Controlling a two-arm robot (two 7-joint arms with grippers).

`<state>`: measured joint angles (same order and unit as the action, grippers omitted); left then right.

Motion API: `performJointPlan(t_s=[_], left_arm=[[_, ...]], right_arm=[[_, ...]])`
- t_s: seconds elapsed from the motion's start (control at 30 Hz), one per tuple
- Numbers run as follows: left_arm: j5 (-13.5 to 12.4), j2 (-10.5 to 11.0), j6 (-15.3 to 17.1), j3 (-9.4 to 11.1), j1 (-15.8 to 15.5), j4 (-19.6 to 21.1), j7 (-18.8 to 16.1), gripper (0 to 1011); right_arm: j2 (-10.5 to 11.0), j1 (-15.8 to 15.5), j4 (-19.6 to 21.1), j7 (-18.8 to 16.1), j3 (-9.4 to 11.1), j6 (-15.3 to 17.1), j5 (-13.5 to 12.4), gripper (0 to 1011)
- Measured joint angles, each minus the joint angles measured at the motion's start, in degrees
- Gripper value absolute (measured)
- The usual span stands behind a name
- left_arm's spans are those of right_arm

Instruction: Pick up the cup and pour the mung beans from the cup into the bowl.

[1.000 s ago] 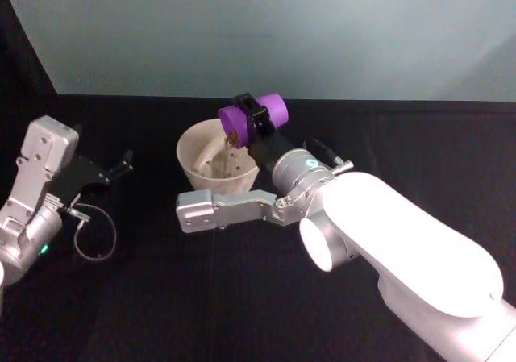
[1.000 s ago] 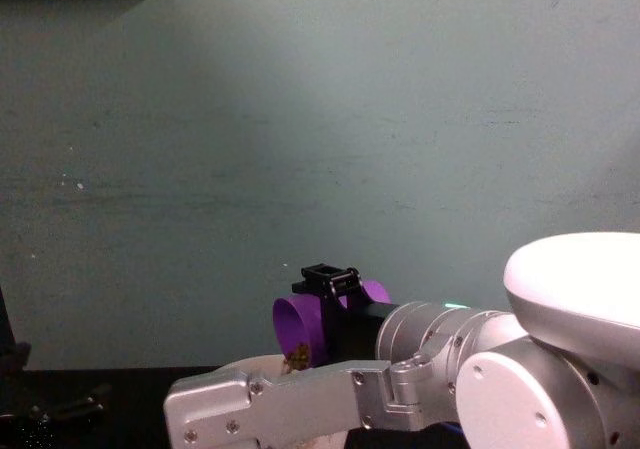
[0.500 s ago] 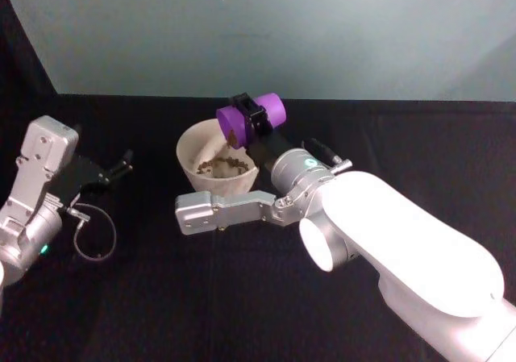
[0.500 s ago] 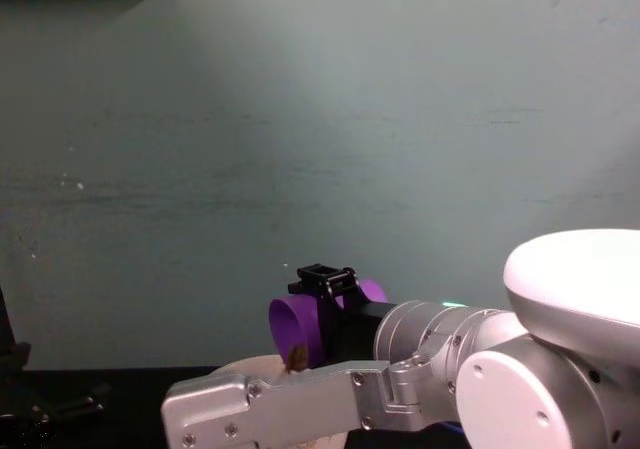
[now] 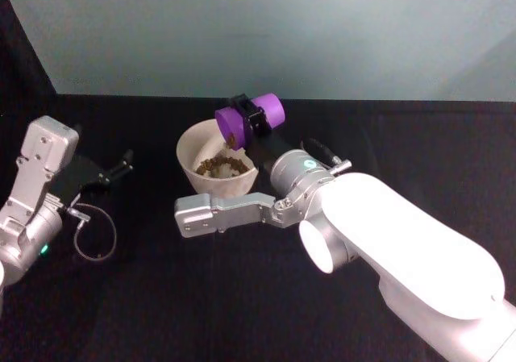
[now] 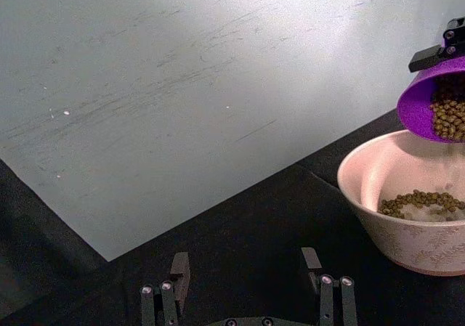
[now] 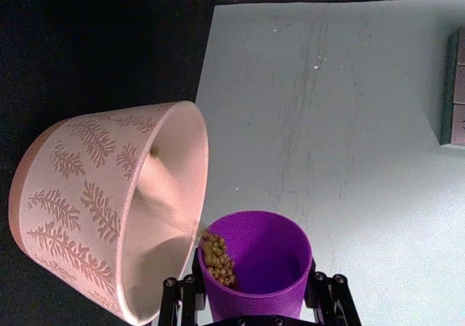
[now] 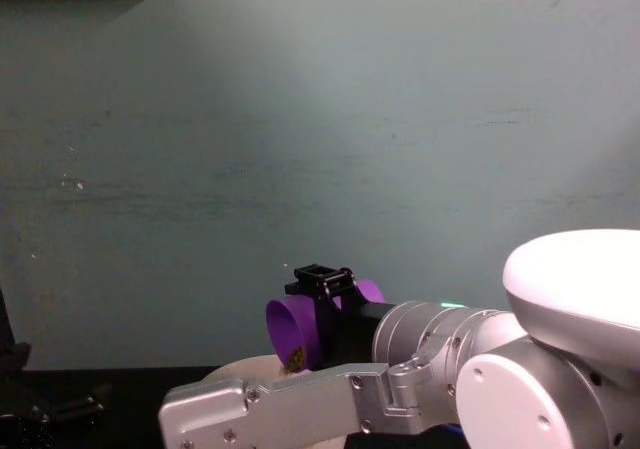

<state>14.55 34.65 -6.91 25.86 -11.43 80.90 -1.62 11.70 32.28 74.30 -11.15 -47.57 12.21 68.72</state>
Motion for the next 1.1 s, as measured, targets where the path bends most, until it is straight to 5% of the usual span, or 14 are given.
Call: performJointPlan(t_s=[1.1], left_arm=[[0.0,0.0,0.0,0.0,0.0,0.0,0.0,1000]], right_arm=[[0.5,-0.1,0.5,0.5,-1.2,0.5,2.7,734]])
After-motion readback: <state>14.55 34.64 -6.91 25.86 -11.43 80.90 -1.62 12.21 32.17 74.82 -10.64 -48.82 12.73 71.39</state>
